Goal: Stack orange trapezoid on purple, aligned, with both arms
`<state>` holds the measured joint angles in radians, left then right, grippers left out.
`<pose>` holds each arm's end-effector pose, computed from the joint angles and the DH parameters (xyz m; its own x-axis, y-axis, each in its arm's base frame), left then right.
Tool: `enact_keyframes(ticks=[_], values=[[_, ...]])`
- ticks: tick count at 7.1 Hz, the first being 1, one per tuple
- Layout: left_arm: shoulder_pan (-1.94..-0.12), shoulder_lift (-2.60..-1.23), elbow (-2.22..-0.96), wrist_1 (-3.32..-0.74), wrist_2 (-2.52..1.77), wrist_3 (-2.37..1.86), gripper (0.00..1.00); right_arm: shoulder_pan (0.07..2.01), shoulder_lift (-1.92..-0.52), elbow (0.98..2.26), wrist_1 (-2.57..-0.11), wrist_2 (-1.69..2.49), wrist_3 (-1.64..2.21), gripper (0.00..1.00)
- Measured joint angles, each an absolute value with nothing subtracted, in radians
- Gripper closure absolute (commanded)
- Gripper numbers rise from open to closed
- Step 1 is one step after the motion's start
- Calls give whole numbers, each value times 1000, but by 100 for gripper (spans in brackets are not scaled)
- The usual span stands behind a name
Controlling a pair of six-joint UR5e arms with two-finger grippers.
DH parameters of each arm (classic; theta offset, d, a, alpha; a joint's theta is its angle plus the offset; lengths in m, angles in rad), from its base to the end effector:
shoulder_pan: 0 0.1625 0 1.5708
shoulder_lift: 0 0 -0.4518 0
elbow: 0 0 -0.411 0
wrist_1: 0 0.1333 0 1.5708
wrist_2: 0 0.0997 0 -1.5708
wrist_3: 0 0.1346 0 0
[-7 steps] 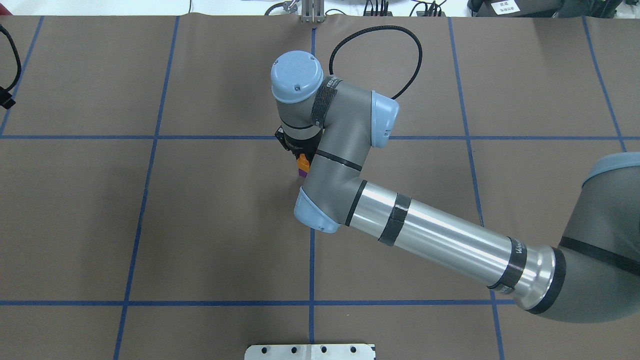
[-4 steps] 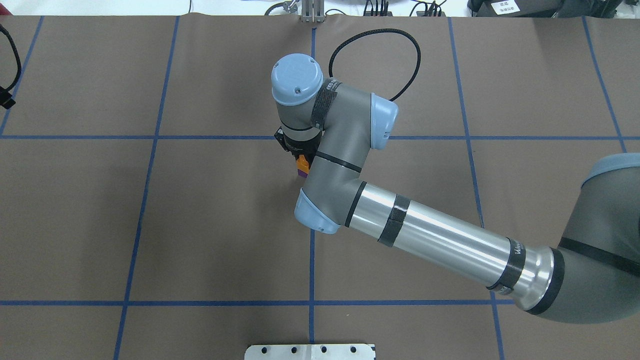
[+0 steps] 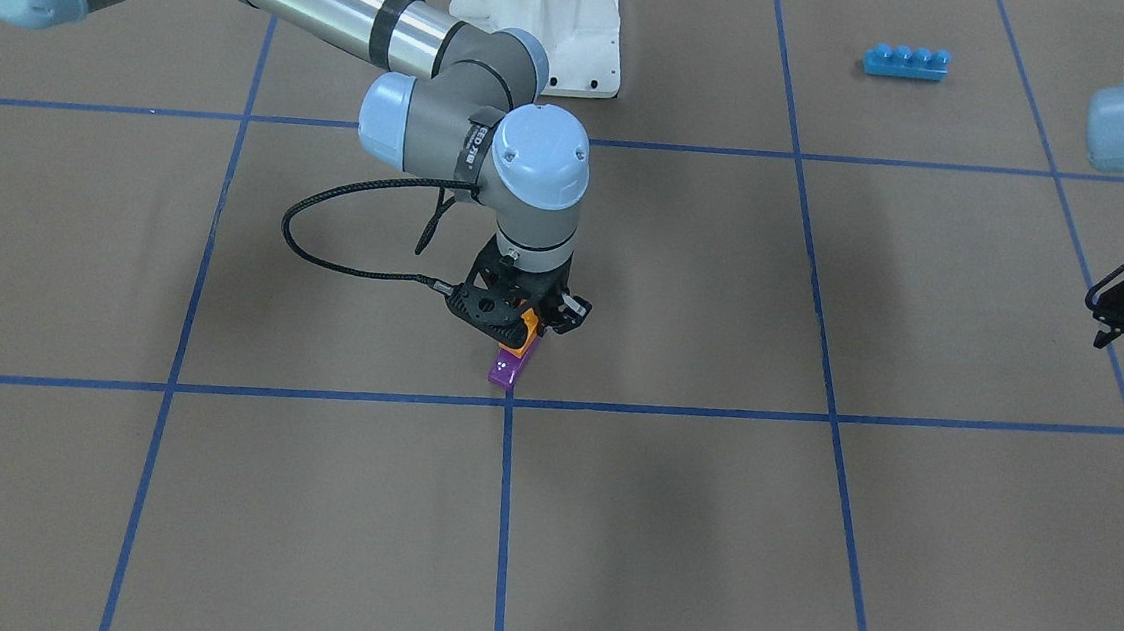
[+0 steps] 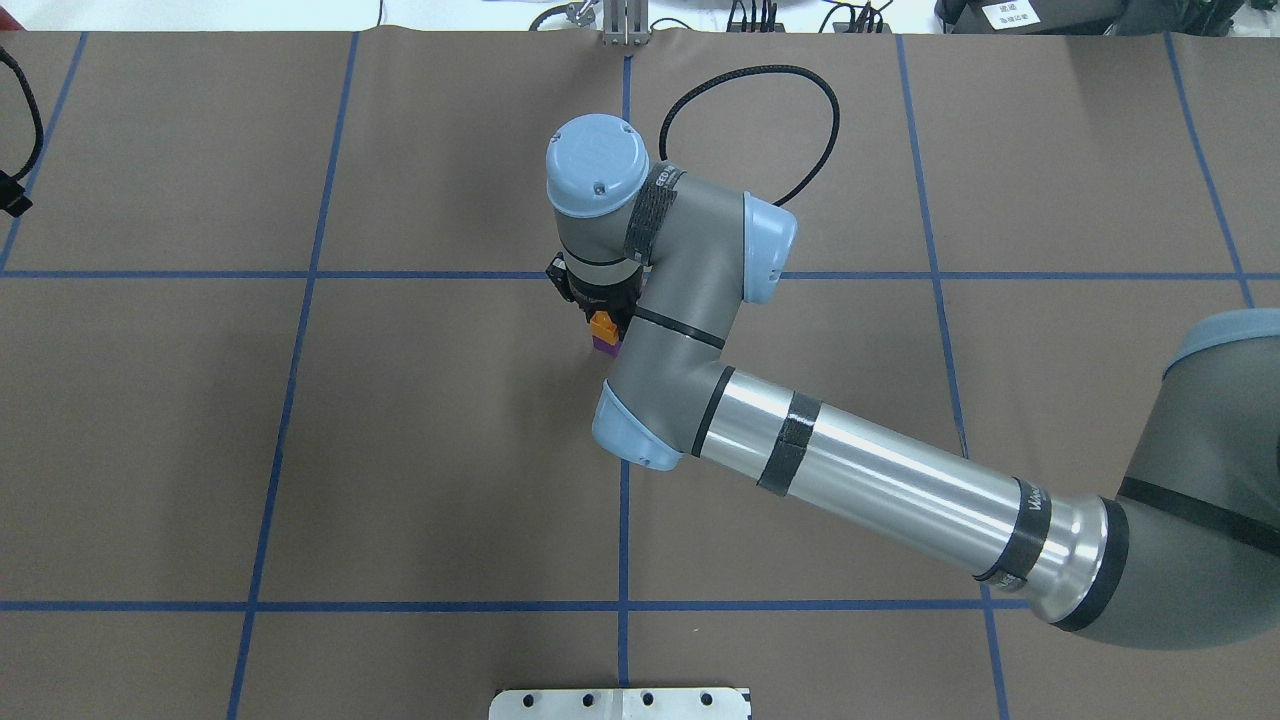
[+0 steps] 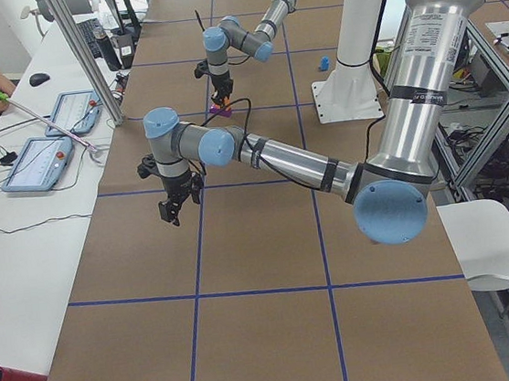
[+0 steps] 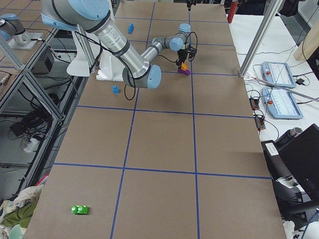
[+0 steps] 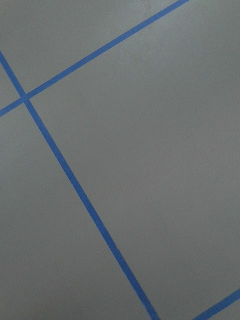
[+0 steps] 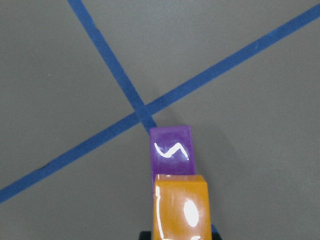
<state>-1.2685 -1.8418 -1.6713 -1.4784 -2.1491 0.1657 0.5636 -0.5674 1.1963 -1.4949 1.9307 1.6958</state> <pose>0.1308 -0.6200 0.5295 0.6970 0.5391 -0.4728 -0.4067 0.8403 0.3584 -0.6903 -0.5379 0.1949 0.6006 0.5176 0.6094 -0.3850 0.8552 -0.3470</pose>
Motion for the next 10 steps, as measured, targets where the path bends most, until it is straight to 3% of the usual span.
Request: enact_keyframes(ticks=[3,6,8,10], values=[[-1268,-1843,-1672,-1478,-2149,168,0,575,-567,1216,-1496,1935,1684,0],[-1304,-1836,-1666,-1487,-2152,189,0,661,-597,1410,-1621,1963,1586,0],[-1385,-1830,-1609,-1494,-2165,297,0,782,-759,1607,-1724,2030,1335,0],[-1484,-1828,-1532,-1505,-2221,349,0,982,-1053,1766,-1736,2163,972,0]])
